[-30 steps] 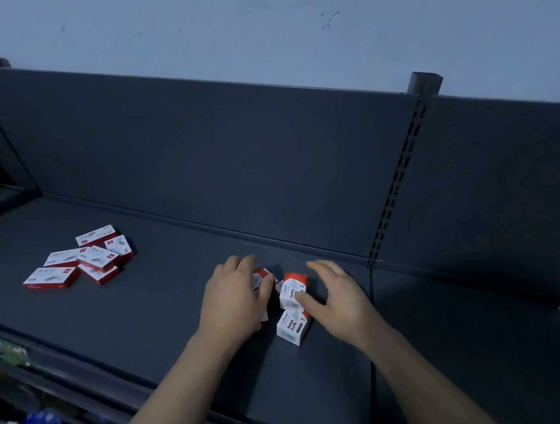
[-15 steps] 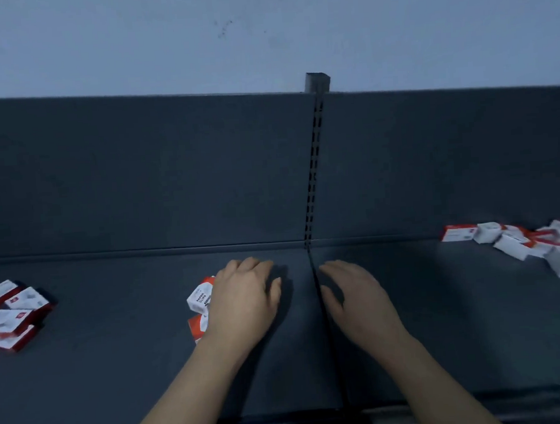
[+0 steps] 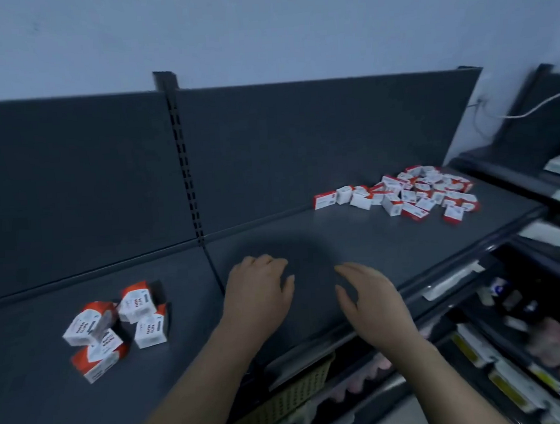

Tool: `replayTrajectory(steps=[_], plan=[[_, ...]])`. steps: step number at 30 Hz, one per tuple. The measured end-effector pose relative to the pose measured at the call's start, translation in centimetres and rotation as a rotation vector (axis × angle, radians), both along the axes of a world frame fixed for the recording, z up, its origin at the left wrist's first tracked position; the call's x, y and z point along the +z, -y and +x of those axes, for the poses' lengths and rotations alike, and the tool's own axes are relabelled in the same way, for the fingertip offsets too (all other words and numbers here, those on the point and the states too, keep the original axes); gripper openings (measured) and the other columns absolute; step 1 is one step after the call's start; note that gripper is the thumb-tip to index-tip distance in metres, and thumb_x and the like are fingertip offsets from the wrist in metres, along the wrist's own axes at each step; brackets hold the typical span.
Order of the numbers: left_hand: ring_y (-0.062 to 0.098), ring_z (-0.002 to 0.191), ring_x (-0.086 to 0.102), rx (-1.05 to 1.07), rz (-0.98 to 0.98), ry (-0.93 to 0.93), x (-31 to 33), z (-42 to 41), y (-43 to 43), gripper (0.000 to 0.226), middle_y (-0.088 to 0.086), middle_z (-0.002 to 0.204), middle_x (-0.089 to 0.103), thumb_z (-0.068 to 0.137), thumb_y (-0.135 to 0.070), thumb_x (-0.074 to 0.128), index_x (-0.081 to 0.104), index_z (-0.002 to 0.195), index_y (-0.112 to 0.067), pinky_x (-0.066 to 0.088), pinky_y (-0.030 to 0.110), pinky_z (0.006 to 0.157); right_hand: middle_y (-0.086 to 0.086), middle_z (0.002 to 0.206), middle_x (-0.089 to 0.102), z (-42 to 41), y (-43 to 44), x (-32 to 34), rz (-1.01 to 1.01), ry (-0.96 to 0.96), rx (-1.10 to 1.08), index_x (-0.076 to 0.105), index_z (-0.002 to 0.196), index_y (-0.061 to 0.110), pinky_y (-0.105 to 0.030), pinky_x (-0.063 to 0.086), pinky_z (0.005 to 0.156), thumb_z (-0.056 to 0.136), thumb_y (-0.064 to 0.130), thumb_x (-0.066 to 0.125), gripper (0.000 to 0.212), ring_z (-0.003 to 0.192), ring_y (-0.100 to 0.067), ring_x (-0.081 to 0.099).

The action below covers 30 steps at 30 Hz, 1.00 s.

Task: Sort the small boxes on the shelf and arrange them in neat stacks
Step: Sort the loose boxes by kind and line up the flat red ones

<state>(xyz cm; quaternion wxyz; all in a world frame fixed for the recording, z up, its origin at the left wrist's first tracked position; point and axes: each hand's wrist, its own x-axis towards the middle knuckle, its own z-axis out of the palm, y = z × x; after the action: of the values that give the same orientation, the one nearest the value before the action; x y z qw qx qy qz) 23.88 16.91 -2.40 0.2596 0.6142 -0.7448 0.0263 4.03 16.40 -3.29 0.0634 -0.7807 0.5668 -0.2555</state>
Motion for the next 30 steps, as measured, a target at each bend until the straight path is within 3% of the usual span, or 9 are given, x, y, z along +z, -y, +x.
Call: replayTrajectory(steps=[4,10,13,17,23,30], plan=[[0.02,0.102,0.053,-0.056,0.03,0.014,0.7,-4.2,1.5,0.035,-0.003,0.113,0.063,0.096,-0.039,0.042,0.062,0.116,-0.02,0.043,0.032,0.087,0.005,0.125,0.061,-4.6,0.2,0.3,-0.005,-0.007,-0.072,0.058,0.128,0.019,-0.036,0.043,0.099,0.091,0.023,0.054,0.038,0.115,-0.016,0.055],[0.021,0.1,0.054,-0.09,0.048,0.009,1.2,-11.4,4.4,0.033,-0.002,0.109,0.064,0.094,-0.038,0.046,0.064,0.114,-0.019,0.044,0.034,0.086,0.01,0.111,0.065,-11.9,1.8,1.3,-0.026,-0.012,-0.158,0.061,0.119,0.023,-0.031,0.048,0.089,0.09,0.022,0.054,0.03,0.096,-0.012,0.058],[0.021,0.1,0.054,-0.081,0.068,0.006,1.4,-15.1,6.1,0.033,-0.002,0.108,0.064,0.094,-0.038,0.046,0.064,0.113,-0.017,0.045,0.034,0.087,0.009,0.11,0.065,-16.0,3.4,1.5,-0.013,-0.013,-0.163,0.061,0.119,0.022,-0.032,0.048,0.091,0.091,0.023,0.053,0.03,0.102,-0.013,0.059],[0.02,0.105,0.054,-0.053,0.088,0.018,1.6,-19.4,8.7,0.035,-0.002,0.114,0.063,0.095,-0.04,0.046,0.061,0.119,-0.019,0.044,0.032,0.088,0.006,0.125,0.061,-21.1,5.9,1.4,0.008,-0.018,-0.176,0.056,0.129,0.018,-0.035,0.044,0.1,0.092,0.027,0.052,0.038,0.116,-0.015,0.054],[0.019,0.111,0.053,-0.01,0.125,0.05,1.3,-23.5,11.7,0.039,-0.003,0.121,0.061,0.095,-0.041,0.045,0.055,0.128,-0.022,0.041,0.031,0.091,0.003,0.135,0.054,-25.6,9.4,0.9,0.049,-0.037,-0.166,0.052,0.134,0.016,-0.027,0.033,0.105,0.095,0.028,0.05,0.041,0.122,-0.014,0.05],[0.019,0.121,0.045,-0.014,0.181,0.043,1.3,-26.1,16.7,0.044,-0.002,0.131,0.054,0.095,-0.042,0.046,0.048,0.134,-0.022,0.039,0.033,0.1,0.0,0.137,0.052,-28.5,14.0,0.3,0.112,0.007,-0.222,0.051,0.135,0.014,-0.03,0.035,0.106,0.094,0.027,0.052,0.042,0.126,-0.016,0.047]])
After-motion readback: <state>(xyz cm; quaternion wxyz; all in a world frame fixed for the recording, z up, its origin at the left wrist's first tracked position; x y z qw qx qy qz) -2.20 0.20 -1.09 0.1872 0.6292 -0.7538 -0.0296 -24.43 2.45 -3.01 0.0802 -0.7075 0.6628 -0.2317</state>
